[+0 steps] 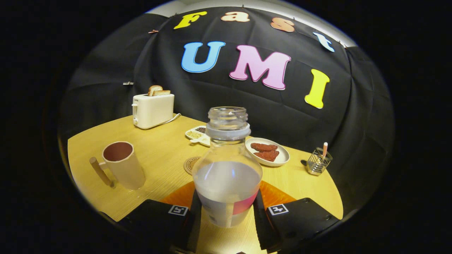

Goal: Take the bottle from table, then pour the juice into the cup, finally place the bottle on the coaster

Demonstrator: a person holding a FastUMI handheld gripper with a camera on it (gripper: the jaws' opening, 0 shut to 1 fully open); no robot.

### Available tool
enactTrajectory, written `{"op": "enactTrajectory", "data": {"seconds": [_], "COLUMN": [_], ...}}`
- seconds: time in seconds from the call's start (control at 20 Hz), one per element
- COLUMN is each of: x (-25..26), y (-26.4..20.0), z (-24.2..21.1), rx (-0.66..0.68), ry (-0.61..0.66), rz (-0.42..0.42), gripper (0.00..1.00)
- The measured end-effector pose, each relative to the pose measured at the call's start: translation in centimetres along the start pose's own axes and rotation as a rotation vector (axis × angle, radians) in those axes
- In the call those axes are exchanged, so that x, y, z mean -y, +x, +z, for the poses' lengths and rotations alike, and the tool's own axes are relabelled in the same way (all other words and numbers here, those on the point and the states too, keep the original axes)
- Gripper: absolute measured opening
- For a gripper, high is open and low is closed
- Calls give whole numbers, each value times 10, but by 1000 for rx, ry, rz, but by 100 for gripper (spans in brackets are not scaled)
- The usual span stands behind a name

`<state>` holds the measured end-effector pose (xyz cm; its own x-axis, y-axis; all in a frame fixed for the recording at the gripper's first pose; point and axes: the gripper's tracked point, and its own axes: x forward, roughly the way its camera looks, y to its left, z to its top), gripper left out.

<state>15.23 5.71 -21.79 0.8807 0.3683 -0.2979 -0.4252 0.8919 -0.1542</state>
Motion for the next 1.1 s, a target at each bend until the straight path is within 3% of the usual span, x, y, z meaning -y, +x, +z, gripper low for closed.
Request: {"op": "enactTrajectory", "data": {"seconds": [0.2, 0.35, 0.85, 1.1], "x": [-14, -19, -26, -56], "y": [9, 20, 27, 30], "z": [21, 12, 45, 52], "rx": [-6, -93, -89, -70], "ry": [-144, -232, -671, -854], "rz": [21, 30, -129, -151], "gripper": [66, 67, 66, 66]}}
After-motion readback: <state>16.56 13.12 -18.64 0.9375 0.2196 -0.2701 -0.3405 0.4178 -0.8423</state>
